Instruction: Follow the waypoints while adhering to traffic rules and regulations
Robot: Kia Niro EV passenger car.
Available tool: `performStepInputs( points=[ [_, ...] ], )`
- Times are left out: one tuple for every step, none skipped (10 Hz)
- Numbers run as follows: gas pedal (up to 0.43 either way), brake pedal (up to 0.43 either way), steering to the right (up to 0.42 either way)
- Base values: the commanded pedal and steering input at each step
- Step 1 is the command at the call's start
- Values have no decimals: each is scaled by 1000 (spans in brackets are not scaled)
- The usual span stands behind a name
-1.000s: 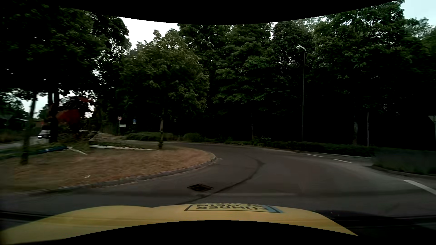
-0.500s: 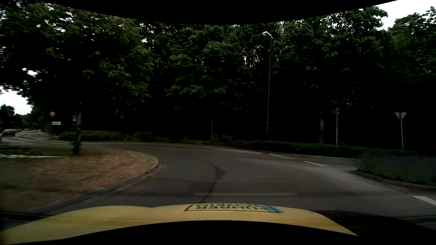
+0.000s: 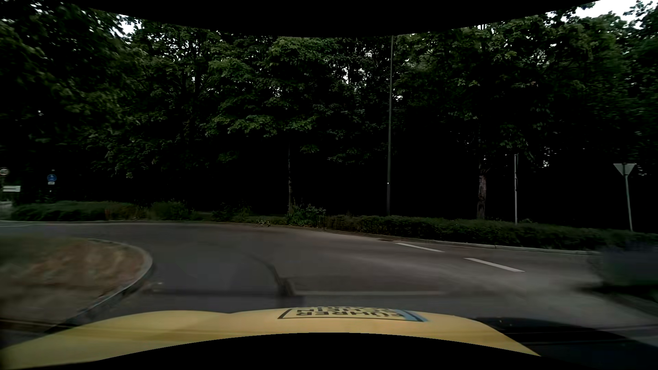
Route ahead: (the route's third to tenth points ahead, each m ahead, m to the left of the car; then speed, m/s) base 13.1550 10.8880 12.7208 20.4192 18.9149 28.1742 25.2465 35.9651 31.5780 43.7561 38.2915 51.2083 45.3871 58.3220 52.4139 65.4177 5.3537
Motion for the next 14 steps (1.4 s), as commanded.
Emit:
performStepInputs(
  points=[
    [0, 0, -122],
    [0, 0, -177],
    [0, 0, -228],
    [0, 0, -261],
    [0, 0, -281],
    [0, 0, -297],
    [0, 0, -304],
    [0, 0, -309],
    [47, 0, -317],
    [47, 0, -337],
    [47, 0, -357],
    [47, 0, -367],
    [47, 0, -368],
    [47, 0, -368]
  ],
)
